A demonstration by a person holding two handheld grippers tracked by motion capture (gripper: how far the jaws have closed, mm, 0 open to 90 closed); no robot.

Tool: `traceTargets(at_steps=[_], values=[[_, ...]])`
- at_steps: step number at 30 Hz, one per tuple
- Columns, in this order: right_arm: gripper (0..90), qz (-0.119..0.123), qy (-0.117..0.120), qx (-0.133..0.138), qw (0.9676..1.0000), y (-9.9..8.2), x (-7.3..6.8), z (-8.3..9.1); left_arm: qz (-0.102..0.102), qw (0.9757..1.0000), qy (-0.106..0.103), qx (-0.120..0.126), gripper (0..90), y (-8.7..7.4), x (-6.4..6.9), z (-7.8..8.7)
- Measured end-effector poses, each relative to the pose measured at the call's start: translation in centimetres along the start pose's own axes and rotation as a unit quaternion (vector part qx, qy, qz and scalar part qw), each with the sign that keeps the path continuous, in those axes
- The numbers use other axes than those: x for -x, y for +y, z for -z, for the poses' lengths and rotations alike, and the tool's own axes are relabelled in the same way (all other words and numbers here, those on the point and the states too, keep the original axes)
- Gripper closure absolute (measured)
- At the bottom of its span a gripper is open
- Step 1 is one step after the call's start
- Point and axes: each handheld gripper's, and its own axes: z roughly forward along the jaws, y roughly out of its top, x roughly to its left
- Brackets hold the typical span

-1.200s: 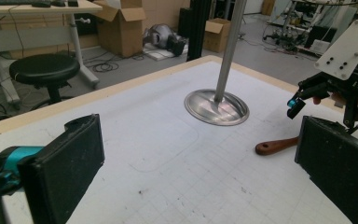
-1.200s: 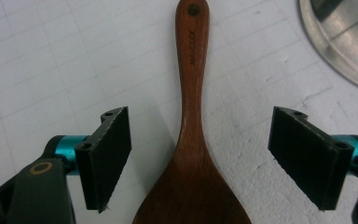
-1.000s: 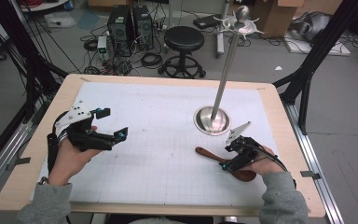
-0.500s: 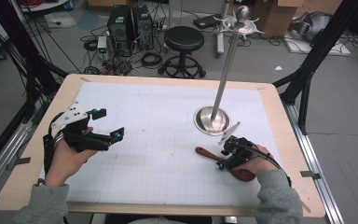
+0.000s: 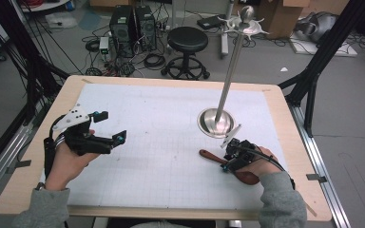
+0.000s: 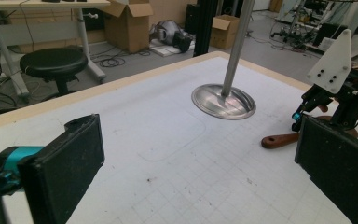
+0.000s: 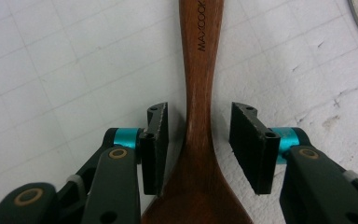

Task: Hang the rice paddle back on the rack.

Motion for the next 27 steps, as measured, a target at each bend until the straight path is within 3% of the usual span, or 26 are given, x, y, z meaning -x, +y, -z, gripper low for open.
traceTargets(at_steps=[6,13,16,27], values=[[61.5,-0.012,-0.003,-0.009,0.9999,0.3,0.0,0.0,0.000,1.0000,0.002,0.002,1.8,0.0,-0.1,0.1],[63.1,-0.016,-0.006,-0.031,0.9994,0.8,0.0,0.0,0.004,0.9999,0.010,0.009,2.2,0.1,-0.3,0.7],[67.8,-0.013,-0.006,-0.039,0.9992,1.0,-0.1,0.0,0.004,0.9999,0.009,0.005,2.2,0.0,-0.3,0.6],[74.1,-0.012,-0.002,-0.042,0.9991,1.0,0.0,0.1,0.005,0.9999,0.011,0.008,2.2,-0.1,-0.5,0.8]])
